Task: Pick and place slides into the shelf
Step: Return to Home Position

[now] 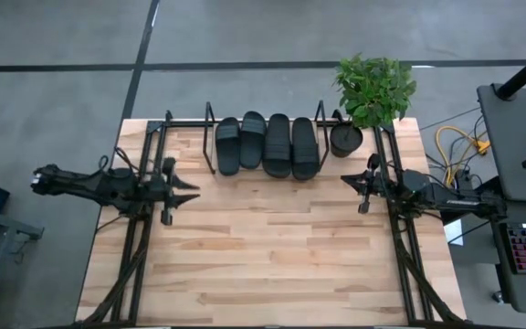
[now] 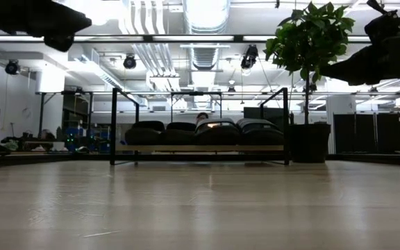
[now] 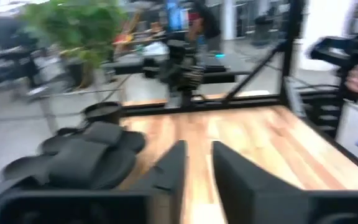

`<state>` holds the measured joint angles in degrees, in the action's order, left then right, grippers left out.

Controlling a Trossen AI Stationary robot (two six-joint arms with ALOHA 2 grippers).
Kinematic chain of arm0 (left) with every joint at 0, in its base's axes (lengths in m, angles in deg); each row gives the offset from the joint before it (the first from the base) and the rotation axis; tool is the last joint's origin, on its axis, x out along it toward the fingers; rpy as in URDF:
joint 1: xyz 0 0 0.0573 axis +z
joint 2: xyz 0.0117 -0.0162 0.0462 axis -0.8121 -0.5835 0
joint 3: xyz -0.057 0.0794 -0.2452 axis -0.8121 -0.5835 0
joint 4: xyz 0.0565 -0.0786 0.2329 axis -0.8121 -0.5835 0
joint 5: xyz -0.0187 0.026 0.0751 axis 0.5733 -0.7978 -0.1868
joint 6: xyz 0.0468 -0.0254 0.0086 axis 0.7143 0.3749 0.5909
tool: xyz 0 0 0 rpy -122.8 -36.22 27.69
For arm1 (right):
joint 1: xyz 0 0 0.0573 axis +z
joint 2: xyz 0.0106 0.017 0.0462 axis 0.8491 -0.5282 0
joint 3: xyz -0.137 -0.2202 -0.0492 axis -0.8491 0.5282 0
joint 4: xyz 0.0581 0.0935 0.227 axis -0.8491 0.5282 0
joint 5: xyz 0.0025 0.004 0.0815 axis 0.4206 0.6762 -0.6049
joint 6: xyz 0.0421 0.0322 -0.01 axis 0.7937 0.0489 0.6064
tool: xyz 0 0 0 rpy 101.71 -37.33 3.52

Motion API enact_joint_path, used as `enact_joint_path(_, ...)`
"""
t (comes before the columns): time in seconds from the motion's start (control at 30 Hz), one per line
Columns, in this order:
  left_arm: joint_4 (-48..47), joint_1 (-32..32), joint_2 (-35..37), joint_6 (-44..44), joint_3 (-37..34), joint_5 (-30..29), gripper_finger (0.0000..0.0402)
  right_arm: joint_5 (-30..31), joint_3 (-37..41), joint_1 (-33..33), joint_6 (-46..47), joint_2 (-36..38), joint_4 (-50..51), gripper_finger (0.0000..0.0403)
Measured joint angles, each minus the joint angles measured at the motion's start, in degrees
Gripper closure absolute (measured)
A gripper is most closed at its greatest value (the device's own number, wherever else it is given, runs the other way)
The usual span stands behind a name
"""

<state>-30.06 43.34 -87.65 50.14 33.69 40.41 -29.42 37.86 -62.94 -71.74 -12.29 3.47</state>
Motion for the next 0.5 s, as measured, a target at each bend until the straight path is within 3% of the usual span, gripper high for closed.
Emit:
enact_joint_path(0.1, 4.93, 0.05, 0.50, 1.61, -3.74, 2.54, 0.0389, 0.00, 0.00, 0.00, 0.09, 0.00, 0.00, 0.0394)
enact_joint_path(0.23, 9.67, 1.19, 1.48, 5.14, -7.38, 1.64, 0.0397, 0.00, 0.00, 0.00, 0.32, 0.00, -0.02, 0.0394)
enact_joint_path(0.37, 7.38, 4.35, 4.48, 8.25, -7.96, 0.05, 0.0401, 0.02, 0.00, 0.00, 0.44, 0.00, -0.03, 0.0394)
enact_joint_path(0.5, 5.09, 6.39, 9.41, 6.66, -8.17, 6.45, 0.0401, 0.02, 0.00, 0.00, 0.73, 0.00, -0.02, 0.0394)
